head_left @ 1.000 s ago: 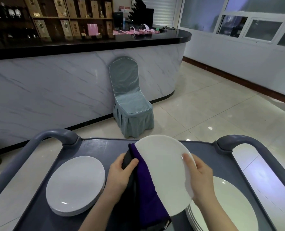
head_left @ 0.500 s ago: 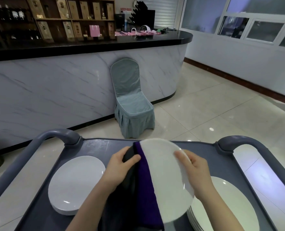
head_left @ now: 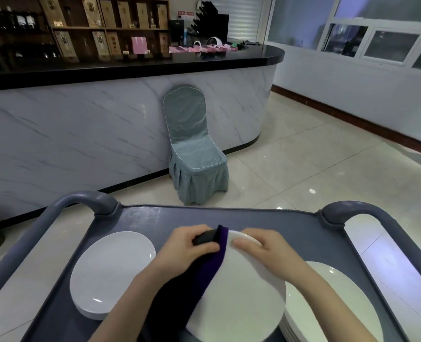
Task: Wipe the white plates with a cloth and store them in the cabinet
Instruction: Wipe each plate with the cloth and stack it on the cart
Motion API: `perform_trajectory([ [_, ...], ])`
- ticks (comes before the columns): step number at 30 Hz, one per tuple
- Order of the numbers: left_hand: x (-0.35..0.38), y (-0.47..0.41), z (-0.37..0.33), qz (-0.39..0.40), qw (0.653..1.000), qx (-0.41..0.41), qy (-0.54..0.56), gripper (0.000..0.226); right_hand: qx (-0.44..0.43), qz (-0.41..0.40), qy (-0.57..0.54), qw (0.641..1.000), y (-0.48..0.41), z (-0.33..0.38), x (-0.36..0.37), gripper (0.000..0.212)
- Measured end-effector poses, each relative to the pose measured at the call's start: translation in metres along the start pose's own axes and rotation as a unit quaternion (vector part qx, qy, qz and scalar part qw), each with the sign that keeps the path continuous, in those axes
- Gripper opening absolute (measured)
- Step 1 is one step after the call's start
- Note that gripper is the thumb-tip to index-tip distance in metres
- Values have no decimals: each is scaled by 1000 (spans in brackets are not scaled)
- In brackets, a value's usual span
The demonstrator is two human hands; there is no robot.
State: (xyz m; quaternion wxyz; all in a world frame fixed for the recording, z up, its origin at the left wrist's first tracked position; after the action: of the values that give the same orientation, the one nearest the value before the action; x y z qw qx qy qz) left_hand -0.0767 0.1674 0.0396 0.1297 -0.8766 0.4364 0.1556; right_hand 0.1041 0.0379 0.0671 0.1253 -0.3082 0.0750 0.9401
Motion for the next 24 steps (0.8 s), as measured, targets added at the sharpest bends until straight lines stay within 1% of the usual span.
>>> perform_trajectory([
  [1, 3, -1, 0, 9, 1000, -2, 1, 5, -12, -1, 14, 1000, -1, 0, 5, 36],
  [2, 4, 0, 0, 0, 1000, -4, 7, 7, -21, -18, 14, 1000, 0, -2, 7, 37],
  [4, 6, 5, 2, -60, 997, -17, 39, 15, -7, -82, -30, 996, 2, -7, 4, 34],
  [5, 6, 8, 6, -103, 991, -37, 74, 17, 23, -131, -82, 988, 4, -12, 1, 32],
  [7, 9, 13, 12, -176, 963, -95, 183, 16, 96, -222, -219, 945, 7, -19, 4, 31],
  [8, 11, 16, 14, -190, 948, -119, 225, 14, 125, -241, -266, 925, 9, -21, 9, 33],
  [9, 13, 17, 17, -197, 943, -131, 234, 13, 142, -245, -282, 917, 10, -24, 13, 35],
  [10, 12, 16, 18, -198, 945, -135, 222, 12, 150, -239, -271, 920, 11, -25, 16, 35],
  [12, 6, 13, 18, -175, 963, -116, 172, 14, 135, -208, -222, 943, 12, -27, 16, 33],
  [14, -2, 6, 12, -109, 986, -80, 96, 16, 103, -150, -167, 969, 10, -24, 11, 34],
  [15, -4, 1, 11, -68, 994, -68, 55, 12, 84, -114, -133, 981, 8, -20, 10, 34],
  [16, -3, -3, 8, -22, 998, -61, 23, 7, 64, -75, -96, 991, 6, -16, 11, 36],
  [17, -2, -5, 8, 17, 999, -52, 0, 9, 43, -41, -60, 996, 4, -11, 12, 38],
  [18, 1, -6, 6, 40, 998, -44, -2, 10, 25, -20, -34, 999, 3, -7, 12, 40],
  [19, 4, -5, 7, 37, 999, -39, 5, 6, 11, -18, -19, 1000, 2, -4, 10, 41],
  [20, 6, -2, 7, 9, 999, -34, 29, 3, 3, -33, -20, 999, 1, -3, 6, 40],
  [21, 8, 2, 10, -44, 997, -37, 60, 9, 3, -66, -40, 997, 1, -4, 1, 39],
  [22, 10, 6, 14, -107, 987, -55, 109, 13, 15, -112, -79, 990, 2, -7, -3, 39],
  [23, 12, 10, 18, -158, 969, -85, 168, 13, 39, -163, -129, 977, 3, -11, -4, 39],
  [24, 15, 13, 21, -186, 951, -117, 218, 12, 67, -202, -187, 959, 4, -14, -1, 40],
])
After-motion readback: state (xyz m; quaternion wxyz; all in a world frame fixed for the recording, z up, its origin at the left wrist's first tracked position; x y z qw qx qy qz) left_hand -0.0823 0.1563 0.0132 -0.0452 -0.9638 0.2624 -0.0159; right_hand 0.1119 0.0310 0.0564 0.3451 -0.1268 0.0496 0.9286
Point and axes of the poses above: each hand's wrist, its own y-axis away from the middle knuckle, its own x-axis out of the palm, z = x × y, the point moved 1 cm from there along -y, towards the middle knuckle, and after that the axes turned 3 degrees about x, right-handed, at the moved point
